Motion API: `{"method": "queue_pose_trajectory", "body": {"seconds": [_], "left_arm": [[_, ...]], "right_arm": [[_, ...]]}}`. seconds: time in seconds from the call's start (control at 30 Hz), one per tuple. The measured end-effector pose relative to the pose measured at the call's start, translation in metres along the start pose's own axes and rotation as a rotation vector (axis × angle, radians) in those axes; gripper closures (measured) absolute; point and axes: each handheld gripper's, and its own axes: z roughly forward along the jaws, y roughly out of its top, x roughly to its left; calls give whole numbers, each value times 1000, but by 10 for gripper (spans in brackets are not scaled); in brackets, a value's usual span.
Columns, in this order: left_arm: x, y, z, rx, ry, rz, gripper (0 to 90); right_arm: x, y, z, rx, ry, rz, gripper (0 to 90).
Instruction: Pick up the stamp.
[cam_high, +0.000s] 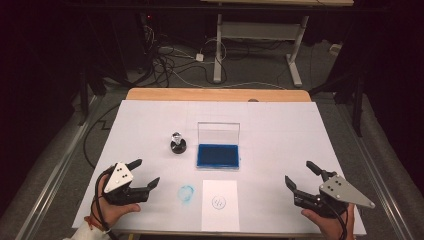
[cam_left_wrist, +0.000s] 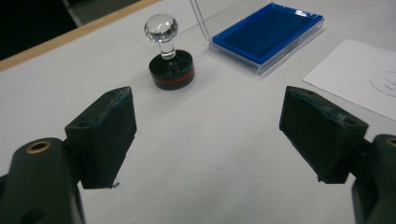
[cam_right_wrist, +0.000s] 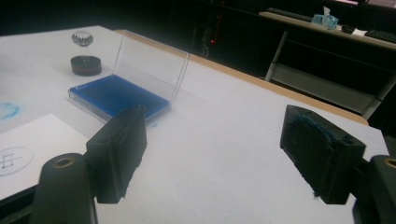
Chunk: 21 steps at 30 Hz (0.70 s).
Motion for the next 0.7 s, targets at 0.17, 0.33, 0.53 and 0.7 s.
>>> {"method": "queue_pose_trajectory", "body": {"seconds": [0.17,0.33,0.53,0.7], "left_arm": [[3,1,4,24,-9,-12,180],[5,-1,6,82,-22,-16,186],[8,3,6,117,-24,-10,188],[13,8,7,142,-2,10,193]], "right_arm": [[3,0,4,20,9,-21,213],[5,0,9,35,22,-38,213],[7,-1,11,51,31,-52,213],[7,-4,13,66,38,-50,213]]}}
